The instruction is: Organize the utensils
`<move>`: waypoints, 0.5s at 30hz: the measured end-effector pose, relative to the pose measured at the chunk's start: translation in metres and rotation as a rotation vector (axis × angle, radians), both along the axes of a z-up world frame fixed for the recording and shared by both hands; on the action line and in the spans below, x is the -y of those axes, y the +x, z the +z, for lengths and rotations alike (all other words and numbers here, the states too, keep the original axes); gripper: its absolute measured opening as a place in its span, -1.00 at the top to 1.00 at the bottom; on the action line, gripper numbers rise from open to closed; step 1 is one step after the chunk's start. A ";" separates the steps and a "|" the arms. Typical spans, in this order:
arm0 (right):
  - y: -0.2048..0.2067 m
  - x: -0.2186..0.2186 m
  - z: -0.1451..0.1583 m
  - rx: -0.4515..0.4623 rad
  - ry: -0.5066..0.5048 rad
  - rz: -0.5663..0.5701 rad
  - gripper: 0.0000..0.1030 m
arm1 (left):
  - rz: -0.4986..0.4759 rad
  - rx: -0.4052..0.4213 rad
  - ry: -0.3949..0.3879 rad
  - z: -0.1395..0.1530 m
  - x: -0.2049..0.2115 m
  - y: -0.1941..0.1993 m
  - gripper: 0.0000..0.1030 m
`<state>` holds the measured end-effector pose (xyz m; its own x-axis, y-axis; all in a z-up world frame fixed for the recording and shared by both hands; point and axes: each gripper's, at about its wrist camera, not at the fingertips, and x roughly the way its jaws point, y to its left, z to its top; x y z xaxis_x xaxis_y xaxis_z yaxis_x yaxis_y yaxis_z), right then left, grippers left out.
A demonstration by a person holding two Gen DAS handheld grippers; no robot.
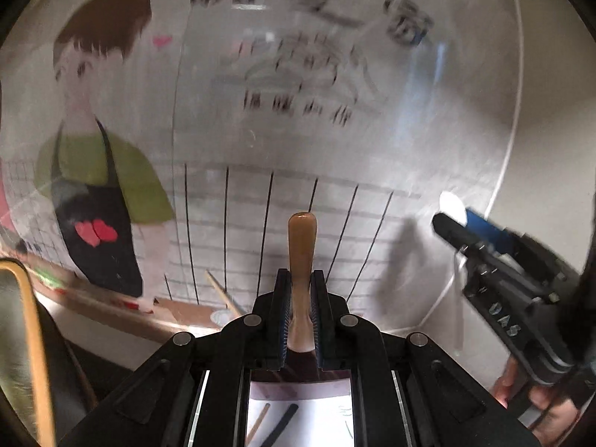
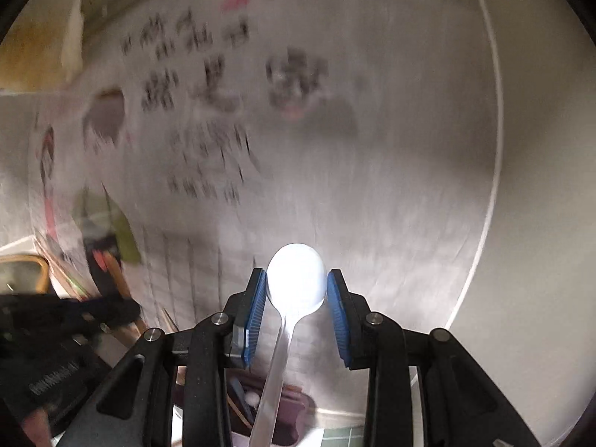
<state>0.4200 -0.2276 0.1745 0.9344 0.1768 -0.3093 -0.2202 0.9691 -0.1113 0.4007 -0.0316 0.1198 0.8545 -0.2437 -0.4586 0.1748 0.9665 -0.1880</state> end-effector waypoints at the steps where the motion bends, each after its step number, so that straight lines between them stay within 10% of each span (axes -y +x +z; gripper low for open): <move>1: 0.010 0.002 -0.014 -0.030 0.010 0.002 0.41 | -0.004 -0.012 -0.001 -0.007 0.000 0.005 0.79; 15: 0.068 0.003 -0.110 -0.156 0.053 -0.032 0.41 | -0.001 -0.126 0.004 -0.080 0.005 0.051 0.79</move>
<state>0.4882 -0.2311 0.0641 0.8811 0.1675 -0.4423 -0.1997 0.9795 -0.0269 0.4515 -0.0369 0.0399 0.7898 -0.2429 -0.5632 0.1515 0.9671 -0.2046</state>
